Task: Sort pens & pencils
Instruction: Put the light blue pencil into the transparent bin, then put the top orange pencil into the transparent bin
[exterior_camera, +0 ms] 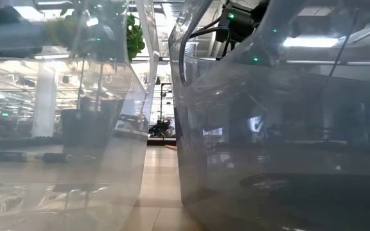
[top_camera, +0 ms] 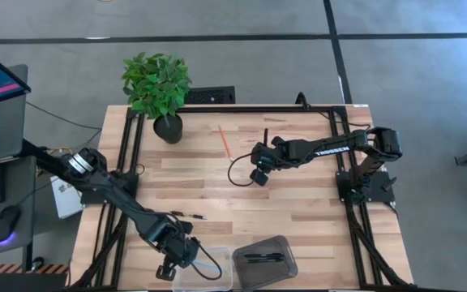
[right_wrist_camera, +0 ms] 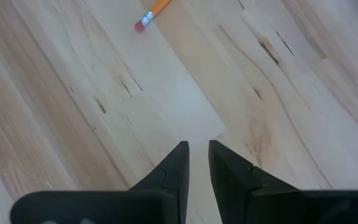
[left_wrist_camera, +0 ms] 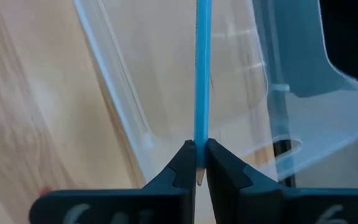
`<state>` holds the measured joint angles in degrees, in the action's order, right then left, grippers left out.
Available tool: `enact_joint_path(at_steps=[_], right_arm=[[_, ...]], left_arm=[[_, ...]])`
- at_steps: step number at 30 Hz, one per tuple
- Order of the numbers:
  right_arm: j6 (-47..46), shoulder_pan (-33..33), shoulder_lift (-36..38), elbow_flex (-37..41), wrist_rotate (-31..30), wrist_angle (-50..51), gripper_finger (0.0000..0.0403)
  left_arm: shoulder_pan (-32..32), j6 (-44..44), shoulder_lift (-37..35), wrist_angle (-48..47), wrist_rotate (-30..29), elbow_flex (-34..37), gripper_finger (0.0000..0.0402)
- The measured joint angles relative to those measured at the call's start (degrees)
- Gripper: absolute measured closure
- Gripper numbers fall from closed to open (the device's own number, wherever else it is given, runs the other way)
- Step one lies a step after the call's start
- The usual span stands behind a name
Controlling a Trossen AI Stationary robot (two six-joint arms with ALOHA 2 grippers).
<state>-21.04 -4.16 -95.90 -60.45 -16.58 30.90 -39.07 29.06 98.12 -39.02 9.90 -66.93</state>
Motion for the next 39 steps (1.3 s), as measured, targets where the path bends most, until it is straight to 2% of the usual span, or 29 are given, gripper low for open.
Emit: enact_joint_path(at_steps=[9, 16, 21, 25, 30, 32, 35, 39], right_arm=[[0.0, 0.0, 0.0, 0.0, 0.0, 0.0, 0.0320], [0.0, 0.0, 0.0, 0.0, 0.0, -0.1, 0.0320], [0.0, 0.0, 0.0, -0.2, 0.1, -1.3, 0.0320], [0.0, 0.0, 0.0, -1.6, 0.2, -1.6, 0.0320], [-3.3, 0.0, 0.0, -2.1, 0.6, -8.7, 0.0320], [-4.9, -0.1, 0.0, -2.1, 3.4, -11.7, 0.0320], [-4.2, -0.8, 0.0, -2.1, 7.9, -14.2, 0.0320], [-4.1, -0.8, 0.0, -2.1, 7.4, -14.9, 0.0320]], left_arm=[[0.7, 0.1, 0.5, -0.1, -0.1, 0.1, 0.0357], [0.8, -3.3, 0.1, -0.1, -0.1, 0.1, 0.0355], [2.0, -5.0, -3.7, -2.0, -2.0, 0.1, 0.0355], [3.6, -6.2, -8.2, -7.4, -10.5, 0.1, 0.0355], [6.4, -7.2, -12.0, -18.9, -27.0, 0.1, 0.0355], [7.7, -5.7, -12.5, -22.8, -33.8, 0.1, 0.0355], [10.3, -6.0, -12.5, -25.6, -36.0, 0.1, 0.0354], [13.7, -8.2, -12.5, -24.9, -37.3, 1.8, 0.0341]])
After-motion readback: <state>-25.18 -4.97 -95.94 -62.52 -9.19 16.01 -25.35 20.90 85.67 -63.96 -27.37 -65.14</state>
